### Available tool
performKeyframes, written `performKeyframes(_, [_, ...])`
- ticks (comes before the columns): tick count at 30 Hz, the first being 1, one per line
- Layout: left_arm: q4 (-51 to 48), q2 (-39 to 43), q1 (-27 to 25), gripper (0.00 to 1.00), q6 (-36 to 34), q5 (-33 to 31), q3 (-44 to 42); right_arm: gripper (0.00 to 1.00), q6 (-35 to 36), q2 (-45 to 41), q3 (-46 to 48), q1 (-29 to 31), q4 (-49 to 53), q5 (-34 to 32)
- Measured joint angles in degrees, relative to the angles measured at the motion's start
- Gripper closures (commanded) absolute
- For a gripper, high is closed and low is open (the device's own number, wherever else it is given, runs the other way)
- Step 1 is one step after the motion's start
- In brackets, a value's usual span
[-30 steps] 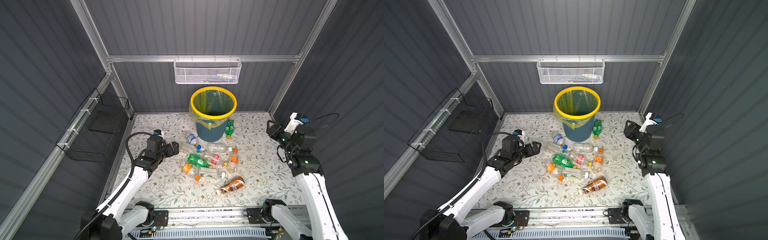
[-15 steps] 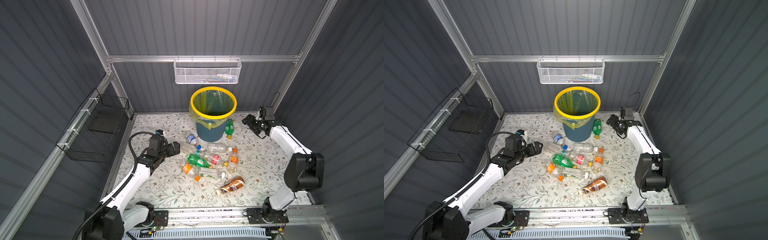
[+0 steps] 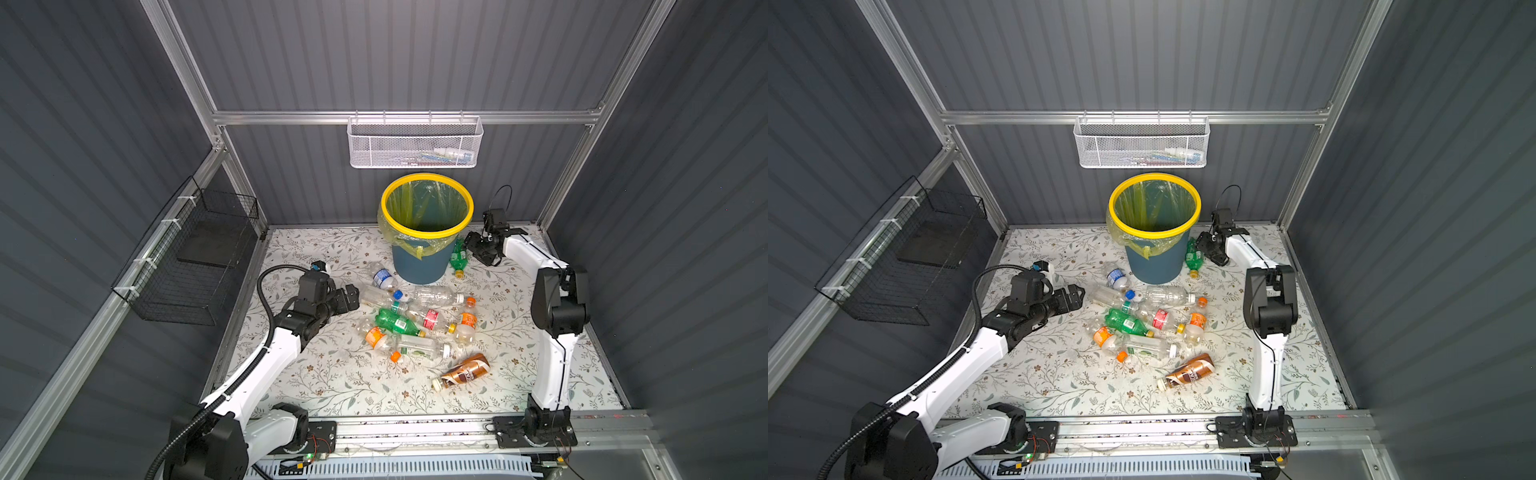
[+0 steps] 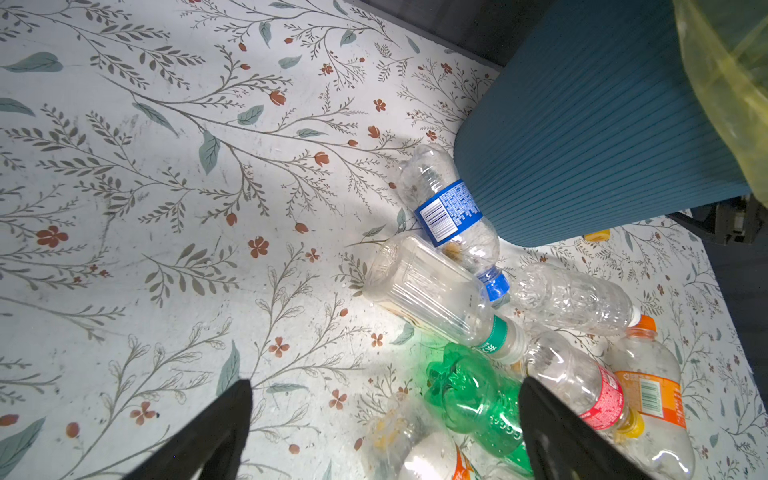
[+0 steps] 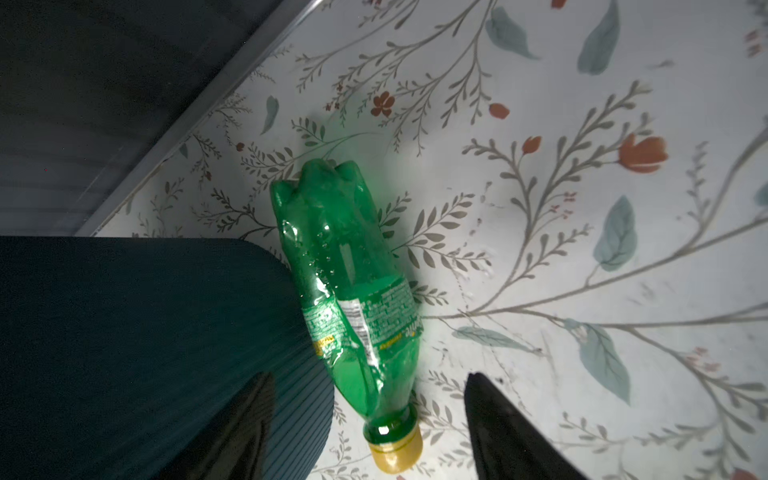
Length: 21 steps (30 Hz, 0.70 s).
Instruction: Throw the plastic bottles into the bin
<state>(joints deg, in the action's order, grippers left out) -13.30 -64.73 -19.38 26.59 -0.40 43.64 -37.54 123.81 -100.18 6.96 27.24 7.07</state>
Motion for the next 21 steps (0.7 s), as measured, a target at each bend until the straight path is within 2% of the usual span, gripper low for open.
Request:
performKeyframes(9, [0.04, -0.07, 0.00, 0.00, -0.48, 0.00, 0.00, 0.33, -1.42, 5.86, -4.00, 0.59, 0.72, 0.07])
performKeyframes(21, [0.09, -1.51, 0.00, 0.00, -0.66, 0.00, 0.00, 0.54, -0.52, 9.03, -6.95, 0.66, 2.56, -0.87])
